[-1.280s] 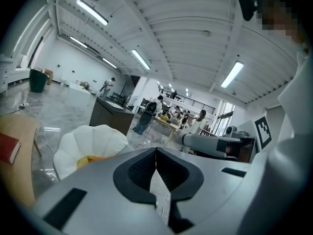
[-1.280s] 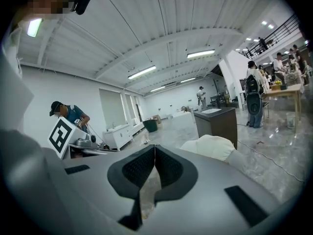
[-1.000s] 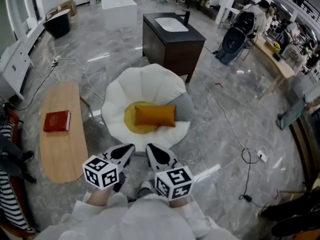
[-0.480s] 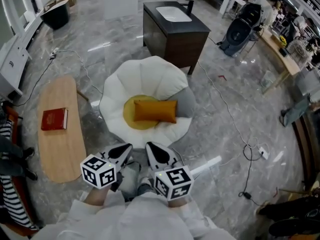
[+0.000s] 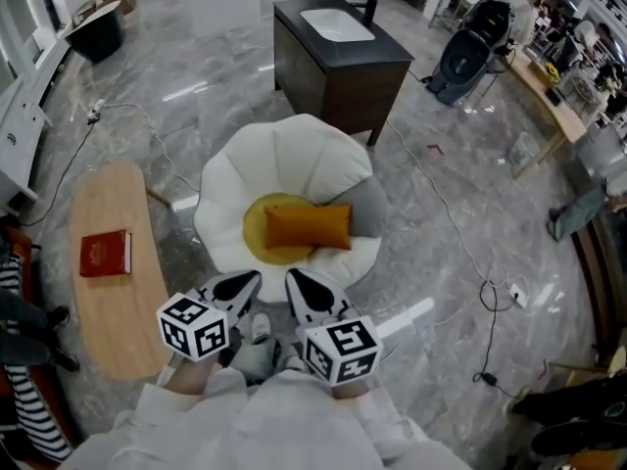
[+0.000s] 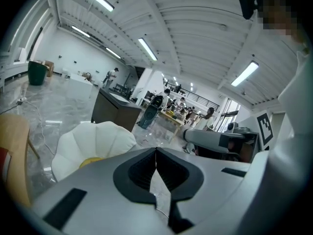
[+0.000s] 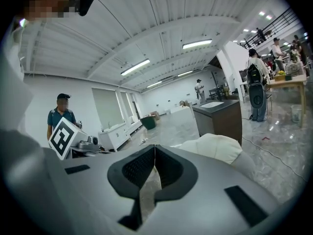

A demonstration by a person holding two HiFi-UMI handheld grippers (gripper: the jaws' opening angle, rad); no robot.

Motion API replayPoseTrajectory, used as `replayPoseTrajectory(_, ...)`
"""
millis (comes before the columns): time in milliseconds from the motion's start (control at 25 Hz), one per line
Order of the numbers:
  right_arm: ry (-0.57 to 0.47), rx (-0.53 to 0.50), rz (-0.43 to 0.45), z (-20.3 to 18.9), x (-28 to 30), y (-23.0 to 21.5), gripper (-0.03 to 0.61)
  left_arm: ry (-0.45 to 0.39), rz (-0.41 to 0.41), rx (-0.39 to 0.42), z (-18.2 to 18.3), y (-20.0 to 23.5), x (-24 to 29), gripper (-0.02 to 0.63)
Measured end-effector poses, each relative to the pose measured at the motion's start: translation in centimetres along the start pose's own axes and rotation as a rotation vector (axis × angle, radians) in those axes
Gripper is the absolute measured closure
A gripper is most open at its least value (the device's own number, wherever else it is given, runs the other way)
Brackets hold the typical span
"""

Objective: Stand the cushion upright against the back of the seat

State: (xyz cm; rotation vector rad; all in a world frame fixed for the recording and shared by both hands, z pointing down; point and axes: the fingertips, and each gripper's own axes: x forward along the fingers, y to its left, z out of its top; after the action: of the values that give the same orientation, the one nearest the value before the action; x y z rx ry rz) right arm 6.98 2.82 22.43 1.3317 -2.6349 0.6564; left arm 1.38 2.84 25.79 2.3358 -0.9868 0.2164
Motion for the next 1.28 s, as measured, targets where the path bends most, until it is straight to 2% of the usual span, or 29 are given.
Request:
replayPoseTrajectory(280,-0.030,-0.012,-0.051,2.7,4.9,0.0,0.566,-0.010,-0.045,0.028,4.1,4.1,0.7,0.606)
replayPoseTrajectory(680,-0.056,0.018,-0.149,3.0,7.8,-1.1,0.566,0.041,-0.137,0.059,5.2,6.7,2.3,0.606)
replayPoseTrajectory(960,-0.034,0.006,-0.169,2.9,8.7,-1.5,0.566,0.039,-0.157,0.031,5.8,7.8,2.9,0.606)
replayPoseTrajectory(1280,0.001,-0.004,-0.160,3.2,9.3,-2.7,0.566,0.038,-0.129,-0.019,5.9,8.8,4.0,0.606)
